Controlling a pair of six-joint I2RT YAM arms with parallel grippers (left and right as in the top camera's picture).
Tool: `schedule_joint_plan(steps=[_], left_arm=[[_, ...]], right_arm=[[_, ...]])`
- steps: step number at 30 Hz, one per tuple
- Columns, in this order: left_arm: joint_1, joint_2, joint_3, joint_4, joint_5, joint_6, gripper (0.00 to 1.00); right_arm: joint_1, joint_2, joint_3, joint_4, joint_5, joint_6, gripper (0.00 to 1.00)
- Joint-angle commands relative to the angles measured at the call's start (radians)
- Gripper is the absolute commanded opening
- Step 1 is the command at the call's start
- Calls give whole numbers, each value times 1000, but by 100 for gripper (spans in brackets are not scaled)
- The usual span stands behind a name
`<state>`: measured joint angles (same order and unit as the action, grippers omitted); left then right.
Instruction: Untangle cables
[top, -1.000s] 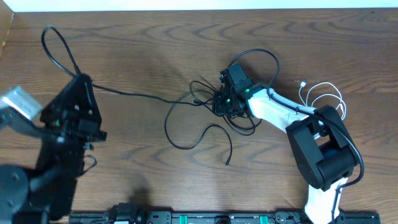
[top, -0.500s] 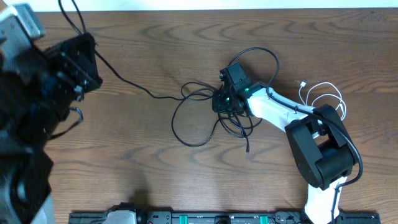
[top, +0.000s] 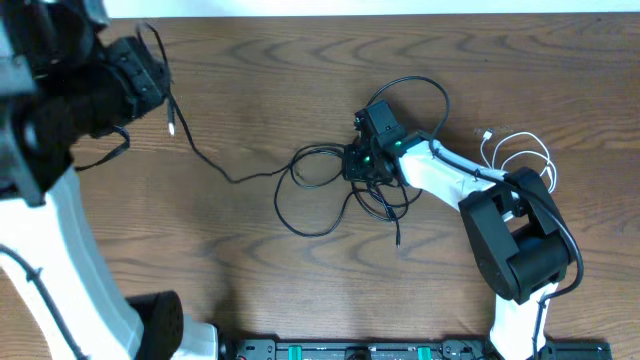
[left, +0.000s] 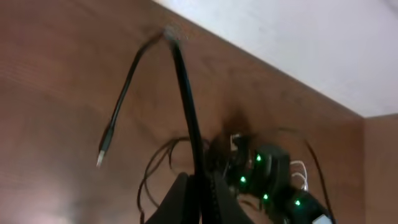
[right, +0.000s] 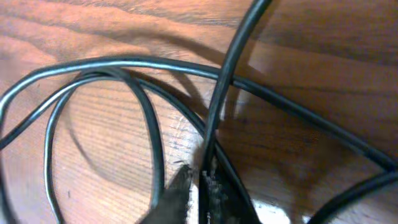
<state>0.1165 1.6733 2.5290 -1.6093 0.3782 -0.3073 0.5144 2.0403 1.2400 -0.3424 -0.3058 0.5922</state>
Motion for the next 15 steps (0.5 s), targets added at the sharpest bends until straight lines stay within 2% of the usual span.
schedule_joint_plan(steps=[1, 10, 15], left_arm=[[4, 37, 10, -80, 30, 107, 7], [2, 39, -278, -80, 21, 177, 7], [2, 39, -460, -76, -9, 195, 8]], right_arm=[[-19, 82, -37, -28, -69, -95, 4], [-21, -43, -37, -63, -115, -195, 1], [-20, -43, -43, -63, -84, -196, 3]])
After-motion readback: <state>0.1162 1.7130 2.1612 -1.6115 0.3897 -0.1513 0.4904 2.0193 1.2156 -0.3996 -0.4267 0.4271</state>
